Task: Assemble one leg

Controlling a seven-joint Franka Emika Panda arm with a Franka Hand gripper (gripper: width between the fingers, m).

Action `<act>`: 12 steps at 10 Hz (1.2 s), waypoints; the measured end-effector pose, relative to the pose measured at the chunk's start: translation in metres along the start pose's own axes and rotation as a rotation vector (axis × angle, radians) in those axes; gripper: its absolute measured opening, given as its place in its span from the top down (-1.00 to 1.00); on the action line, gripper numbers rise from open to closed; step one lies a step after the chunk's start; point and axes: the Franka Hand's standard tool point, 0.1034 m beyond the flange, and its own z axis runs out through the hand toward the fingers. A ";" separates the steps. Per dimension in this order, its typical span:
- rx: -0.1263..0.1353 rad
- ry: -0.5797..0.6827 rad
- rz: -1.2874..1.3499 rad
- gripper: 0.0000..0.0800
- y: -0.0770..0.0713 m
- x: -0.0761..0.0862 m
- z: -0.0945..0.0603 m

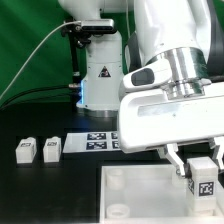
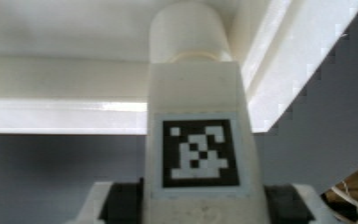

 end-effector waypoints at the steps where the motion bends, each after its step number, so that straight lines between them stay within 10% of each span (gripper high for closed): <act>1: 0.000 -0.003 -0.002 0.26 0.000 0.000 0.000; 2: 0.001 -0.021 -0.004 0.26 0.000 -0.004 0.002; 4: 0.001 -0.021 -0.008 -0.47 0.000 -0.004 0.002; 12: 0.001 -0.023 -0.020 -0.62 0.000 -0.005 0.003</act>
Offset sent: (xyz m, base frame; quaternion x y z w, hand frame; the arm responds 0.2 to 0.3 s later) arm 0.0000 0.0000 0.0000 0.0000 0.0000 0.0000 1.0000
